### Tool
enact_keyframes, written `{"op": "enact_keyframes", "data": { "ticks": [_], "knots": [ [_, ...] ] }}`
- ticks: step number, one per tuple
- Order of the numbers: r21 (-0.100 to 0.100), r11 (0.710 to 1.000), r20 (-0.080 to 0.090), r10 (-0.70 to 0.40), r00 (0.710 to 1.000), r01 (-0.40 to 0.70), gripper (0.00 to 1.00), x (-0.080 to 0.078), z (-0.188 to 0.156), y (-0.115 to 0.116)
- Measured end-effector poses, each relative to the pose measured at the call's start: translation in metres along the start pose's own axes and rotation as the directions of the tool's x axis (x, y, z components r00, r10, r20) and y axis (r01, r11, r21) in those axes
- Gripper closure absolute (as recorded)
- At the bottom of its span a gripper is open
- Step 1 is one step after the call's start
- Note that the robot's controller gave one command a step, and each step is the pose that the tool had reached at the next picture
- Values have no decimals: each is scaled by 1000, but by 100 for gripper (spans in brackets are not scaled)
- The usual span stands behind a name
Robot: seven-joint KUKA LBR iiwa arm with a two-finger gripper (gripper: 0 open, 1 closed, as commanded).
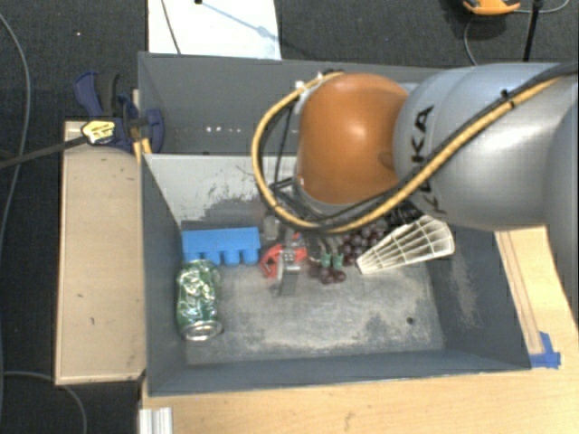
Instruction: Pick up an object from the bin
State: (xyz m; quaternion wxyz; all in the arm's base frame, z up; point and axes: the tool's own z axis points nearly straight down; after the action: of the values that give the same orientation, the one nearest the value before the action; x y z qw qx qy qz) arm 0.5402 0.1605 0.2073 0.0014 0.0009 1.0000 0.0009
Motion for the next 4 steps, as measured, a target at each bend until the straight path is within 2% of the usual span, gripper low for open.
{"op": "enact_keyframes", "data": {
  "ticks": [1,2,3,4],
  "knots": [
    [-1,998,2,65,998,-65,0,-23,67,32],
    [2,998,-6,55,998,-55,0,-25,88,45],
    [-3,963,4,270,963,-270,0,-36,75,52],
    [0,988,-1,152,988,-152,0,-43,121,80]
  ]
}}
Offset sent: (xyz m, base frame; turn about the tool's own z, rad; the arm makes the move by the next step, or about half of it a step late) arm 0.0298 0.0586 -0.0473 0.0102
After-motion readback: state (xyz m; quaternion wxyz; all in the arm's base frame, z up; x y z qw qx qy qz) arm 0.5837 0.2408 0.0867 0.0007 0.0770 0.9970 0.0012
